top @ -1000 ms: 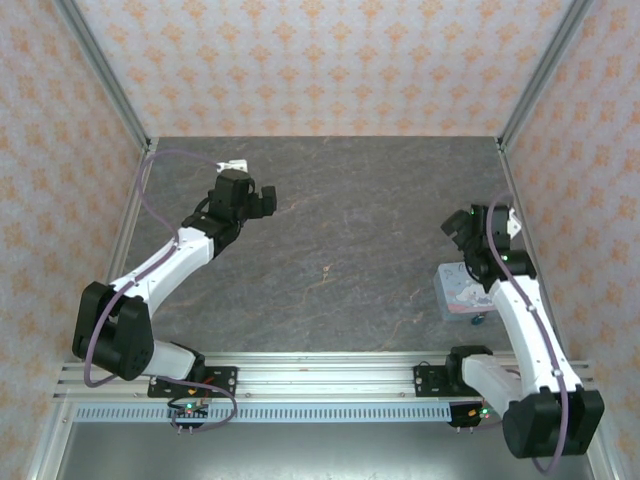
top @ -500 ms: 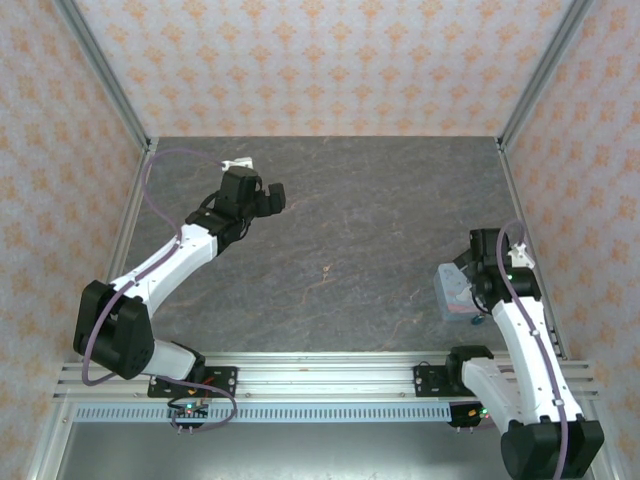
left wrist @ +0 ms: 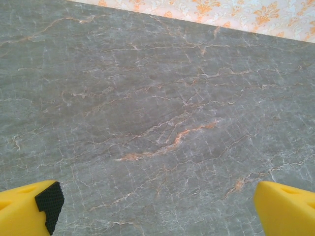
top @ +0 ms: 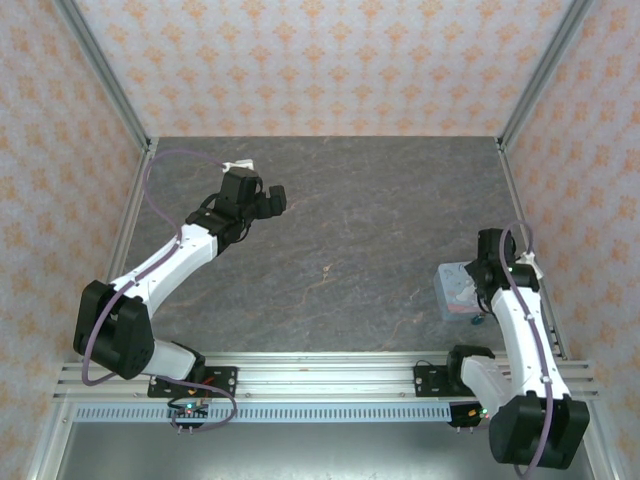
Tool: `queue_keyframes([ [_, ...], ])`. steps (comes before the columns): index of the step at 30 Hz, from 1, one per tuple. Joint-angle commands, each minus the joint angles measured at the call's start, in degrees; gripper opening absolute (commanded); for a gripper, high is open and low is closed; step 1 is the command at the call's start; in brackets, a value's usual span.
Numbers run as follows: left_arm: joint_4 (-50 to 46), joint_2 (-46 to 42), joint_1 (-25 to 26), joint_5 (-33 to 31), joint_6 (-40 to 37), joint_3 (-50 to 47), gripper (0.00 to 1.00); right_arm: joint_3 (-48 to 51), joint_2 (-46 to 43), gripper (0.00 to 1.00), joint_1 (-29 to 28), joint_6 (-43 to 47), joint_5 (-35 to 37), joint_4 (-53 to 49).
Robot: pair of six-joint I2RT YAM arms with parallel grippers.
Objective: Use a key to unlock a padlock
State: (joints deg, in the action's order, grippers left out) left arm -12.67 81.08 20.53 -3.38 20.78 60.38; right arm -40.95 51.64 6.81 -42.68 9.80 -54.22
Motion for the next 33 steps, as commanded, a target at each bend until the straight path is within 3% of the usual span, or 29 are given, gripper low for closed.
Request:
queue_keyframes([
  [1,-1.31,-0.04,0.3,0.35,0.71,1.89,1.0,1.29,1.59,0.99,0.4,1.7,-3.18,3.96],
  [7,-1.68,-0.21,0.3,0.7,1.18,1.76,1.0,1.57,3.71,0.97,0.36,4.31,-12.56,11.31],
  [15,-1.87,-0.58,0.3,1.08,2.49,1.66,1.0,1.6,8.62,0.79,-1.3,2.14,-27.52,23.95],
  [25,-2.38,0.43,1.65,0.84,3.92,2.65,1.0,-6.46,20.57,0.78,-18.2,-3.45,-26.21,33.52],
  [29,-2.92,0.68,2.2,0.76,4.27,3.03,1.0,-10.13,19.52,0.82,-18.31,-1.01,-23.05,30.16],
  [33,-3.89,0.84,2.72,0.86,4.14,3.78,1.0,-10.38,15.73,0.85,-11.72,2.4,-22.35,25.28],
])
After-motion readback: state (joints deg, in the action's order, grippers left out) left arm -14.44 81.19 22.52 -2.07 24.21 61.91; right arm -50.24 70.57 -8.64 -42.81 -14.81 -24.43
